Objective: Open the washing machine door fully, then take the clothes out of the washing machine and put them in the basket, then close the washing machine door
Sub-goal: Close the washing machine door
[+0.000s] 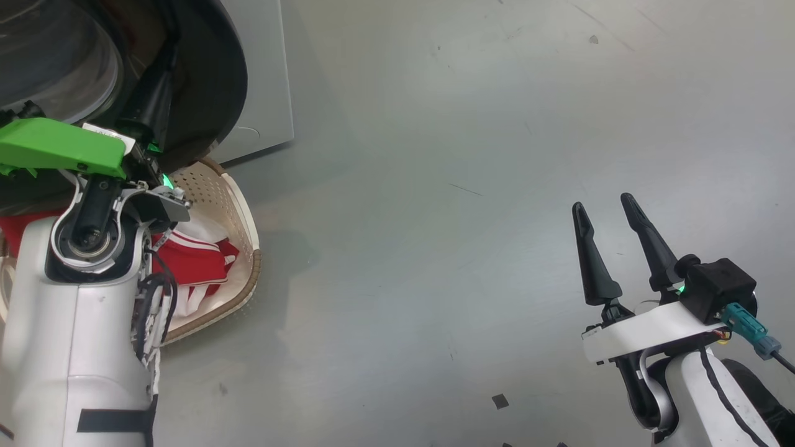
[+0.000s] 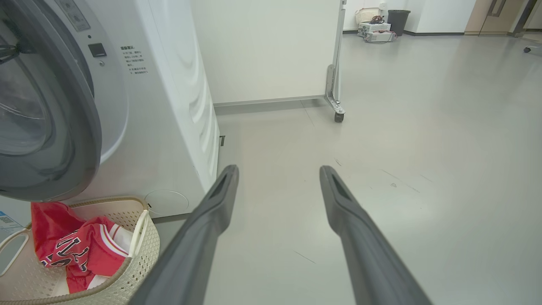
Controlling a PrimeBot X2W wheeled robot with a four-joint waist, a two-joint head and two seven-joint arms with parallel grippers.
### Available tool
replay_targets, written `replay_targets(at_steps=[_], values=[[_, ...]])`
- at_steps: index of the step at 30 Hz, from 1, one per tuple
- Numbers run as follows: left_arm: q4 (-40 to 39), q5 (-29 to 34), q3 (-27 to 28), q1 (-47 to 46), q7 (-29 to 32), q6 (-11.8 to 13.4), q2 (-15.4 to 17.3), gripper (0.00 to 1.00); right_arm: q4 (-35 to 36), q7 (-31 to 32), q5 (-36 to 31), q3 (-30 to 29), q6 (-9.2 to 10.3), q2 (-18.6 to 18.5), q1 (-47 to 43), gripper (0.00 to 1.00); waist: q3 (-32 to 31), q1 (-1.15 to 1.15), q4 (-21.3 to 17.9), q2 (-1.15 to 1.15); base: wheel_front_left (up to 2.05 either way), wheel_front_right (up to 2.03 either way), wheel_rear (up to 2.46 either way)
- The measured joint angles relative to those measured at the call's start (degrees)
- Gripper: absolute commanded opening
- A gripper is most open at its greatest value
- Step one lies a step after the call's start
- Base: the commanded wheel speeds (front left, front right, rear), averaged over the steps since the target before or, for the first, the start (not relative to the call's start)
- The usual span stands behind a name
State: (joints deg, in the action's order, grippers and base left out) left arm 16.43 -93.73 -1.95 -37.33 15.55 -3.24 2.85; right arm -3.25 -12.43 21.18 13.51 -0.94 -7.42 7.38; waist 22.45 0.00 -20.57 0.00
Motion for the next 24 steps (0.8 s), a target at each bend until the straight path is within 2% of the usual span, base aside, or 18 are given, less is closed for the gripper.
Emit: replay_targets(at_steps=[6, 16, 24], values=[[3.48, 0.01, 0.09, -2.44, -0.51, -0.29, 0.0, 0.0, -0.54, -0.49, 0.01, -0.64, 0.01, 0.01, 0.42, 1.0, 0.24, 0.0, 0.18, 0.0, 0.0, 0.0, 0.0], [5.98, 0.0, -0.45, -2.81, 0.11, -2.22, -0.11, 0.0, -0.93, -0.58, 0.01, -1.55, 0.01, -0.1, 0.55, 1.0, -0.02, 0.0, 1.98, 0.0, 0.0, 0.0, 0.0], [5.91, -0.93, -0.41, 2.46, 0.51, -3.2, -0.32, 0.0, -1.43, -1.07, 0.08, -2.72, 0.07, -0.89, 0.55, 1.0, -0.67, 0.0, 5.05, 0.0, 0.0, 0.0, 0.0]])
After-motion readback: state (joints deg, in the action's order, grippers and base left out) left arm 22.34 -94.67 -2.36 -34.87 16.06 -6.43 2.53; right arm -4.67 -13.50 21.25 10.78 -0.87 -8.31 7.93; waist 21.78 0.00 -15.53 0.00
